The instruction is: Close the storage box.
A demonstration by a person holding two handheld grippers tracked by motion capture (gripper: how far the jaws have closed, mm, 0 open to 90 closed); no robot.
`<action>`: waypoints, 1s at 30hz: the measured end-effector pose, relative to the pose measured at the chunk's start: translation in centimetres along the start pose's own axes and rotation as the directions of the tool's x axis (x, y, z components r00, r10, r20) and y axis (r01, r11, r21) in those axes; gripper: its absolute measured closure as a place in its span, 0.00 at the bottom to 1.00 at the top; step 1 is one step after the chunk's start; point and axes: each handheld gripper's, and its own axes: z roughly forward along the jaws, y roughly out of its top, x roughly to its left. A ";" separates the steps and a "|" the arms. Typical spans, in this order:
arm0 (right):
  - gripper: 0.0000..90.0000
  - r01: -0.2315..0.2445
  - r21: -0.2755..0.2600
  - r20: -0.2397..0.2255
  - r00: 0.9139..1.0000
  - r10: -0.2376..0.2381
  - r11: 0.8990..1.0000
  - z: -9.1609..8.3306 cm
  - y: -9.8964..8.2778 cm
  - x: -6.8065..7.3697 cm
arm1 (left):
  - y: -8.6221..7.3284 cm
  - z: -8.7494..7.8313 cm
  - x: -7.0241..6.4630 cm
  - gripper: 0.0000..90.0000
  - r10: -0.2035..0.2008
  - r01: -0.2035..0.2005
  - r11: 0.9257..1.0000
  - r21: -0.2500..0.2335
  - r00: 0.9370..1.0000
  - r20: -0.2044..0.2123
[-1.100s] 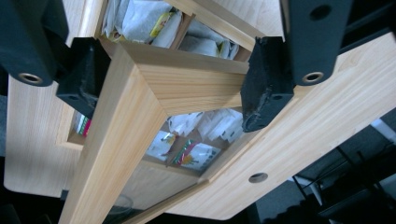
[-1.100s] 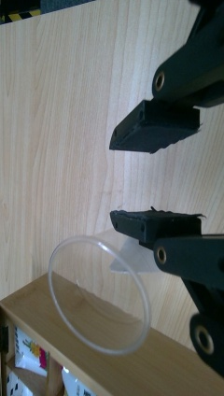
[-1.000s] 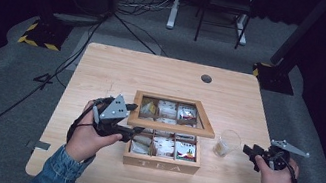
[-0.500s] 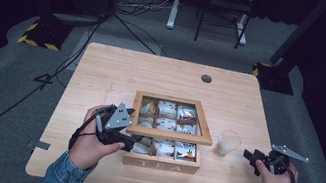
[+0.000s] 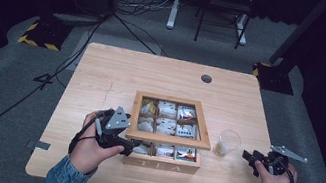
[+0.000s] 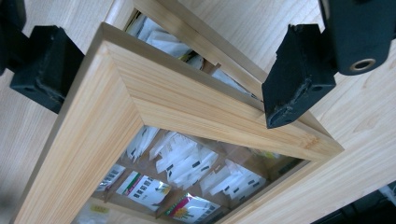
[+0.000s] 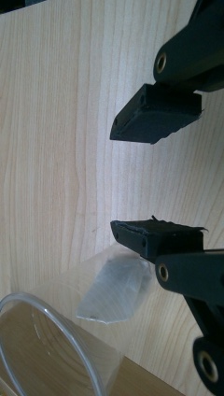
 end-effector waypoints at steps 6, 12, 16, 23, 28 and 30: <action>0.56 -0.004 0.001 0.000 1.000 0.004 1.000 -0.1 0.0 -0.1 | -0.6 0.0 -0.3 0.17 -0.019 0.019 1.000 0.020 1.000 0.010; 0.56 -0.005 0.004 -0.005 1.000 0.005 1.000 0.1 -0.2 -0.2 | -1.1 0.2 -0.5 0.17 -0.021 0.021 0.999 0.043 1.000 0.006; 0.56 -0.008 0.010 -0.012 1.000 0.008 1.000 0.3 -0.1 -0.2 | -1.5 0.5 -0.6 0.17 -0.035 0.033 0.998 0.061 0.999 0.024; 0.56 -0.003 0.015 -0.028 1.000 0.003 1.000 0.8 0.2 0.1 | -2.1 0.9 -0.9 0.17 -0.033 0.031 0.995 0.097 0.999 0.025; 0.56 0.001 0.013 -0.036 0.999 -0.001 1.000 1.2 0.5 0.3 | -2.4 1.2 -1.1 0.17 -0.034 0.030 0.993 0.116 0.999 0.030; 0.56 0.004 0.013 -0.039 0.999 -0.004 1.000 1.3 0.6 0.4 | -2.6 1.3 -1.2 0.17 -0.036 0.032 0.992 0.125 0.999 0.030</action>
